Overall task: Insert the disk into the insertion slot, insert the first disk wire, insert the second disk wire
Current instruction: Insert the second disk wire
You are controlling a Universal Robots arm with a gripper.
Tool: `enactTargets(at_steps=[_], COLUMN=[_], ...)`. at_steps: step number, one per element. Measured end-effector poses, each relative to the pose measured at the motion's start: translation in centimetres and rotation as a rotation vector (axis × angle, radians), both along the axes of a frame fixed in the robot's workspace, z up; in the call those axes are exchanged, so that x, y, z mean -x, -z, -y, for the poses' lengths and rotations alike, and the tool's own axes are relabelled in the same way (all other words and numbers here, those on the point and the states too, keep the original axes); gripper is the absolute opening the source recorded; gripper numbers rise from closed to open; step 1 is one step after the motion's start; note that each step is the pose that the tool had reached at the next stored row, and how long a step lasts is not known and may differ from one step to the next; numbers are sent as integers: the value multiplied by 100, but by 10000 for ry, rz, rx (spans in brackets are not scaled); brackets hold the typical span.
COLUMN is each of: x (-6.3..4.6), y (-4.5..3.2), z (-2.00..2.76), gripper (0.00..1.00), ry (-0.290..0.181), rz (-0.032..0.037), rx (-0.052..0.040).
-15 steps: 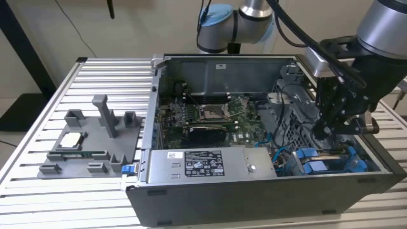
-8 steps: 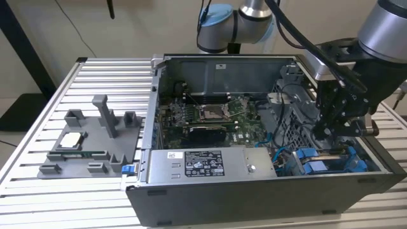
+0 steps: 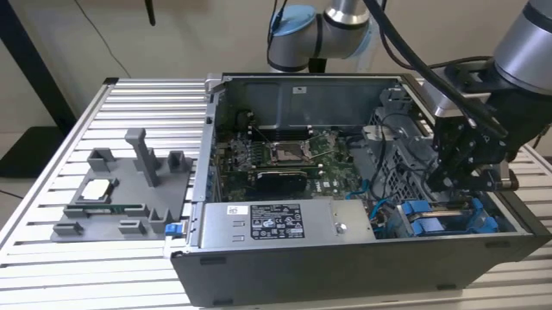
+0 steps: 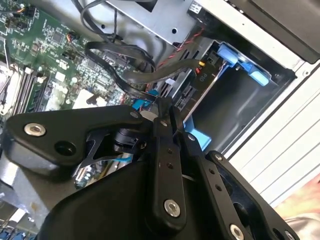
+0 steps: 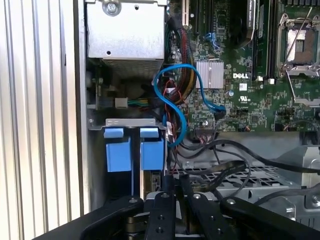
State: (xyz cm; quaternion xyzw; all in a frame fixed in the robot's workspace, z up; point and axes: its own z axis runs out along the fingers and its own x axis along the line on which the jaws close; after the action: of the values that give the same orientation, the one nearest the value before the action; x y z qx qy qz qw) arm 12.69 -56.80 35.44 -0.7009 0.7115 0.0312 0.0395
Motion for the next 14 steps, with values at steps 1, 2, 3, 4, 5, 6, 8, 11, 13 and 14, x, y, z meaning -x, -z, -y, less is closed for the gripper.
enactTargets(at_steps=[1, 2, 3, 4, 5, 6, 8, 11, 13, 14], x=[-14, -27, -37, -47, -54, -60, -71, -86, -99, -105], y=[4, 9, 13, 18, 22, 26, 34, 46, 53, 56], z=[13, 27, 37, 47, 55, 63, 80, 109, 123, 129], gripper=[16, 16, 16, 16, 16, 16, 16, 16, 16, 16], ry=[0, 0, 0, 0, 0, 1, 0, 0, 0, 0], rz=[-24, -47, -63, -76, -85, -90, -94, -95, -95, -95], rx=[-3, -6, -9, -12, -16, -18, -28, -62, -96, -117])
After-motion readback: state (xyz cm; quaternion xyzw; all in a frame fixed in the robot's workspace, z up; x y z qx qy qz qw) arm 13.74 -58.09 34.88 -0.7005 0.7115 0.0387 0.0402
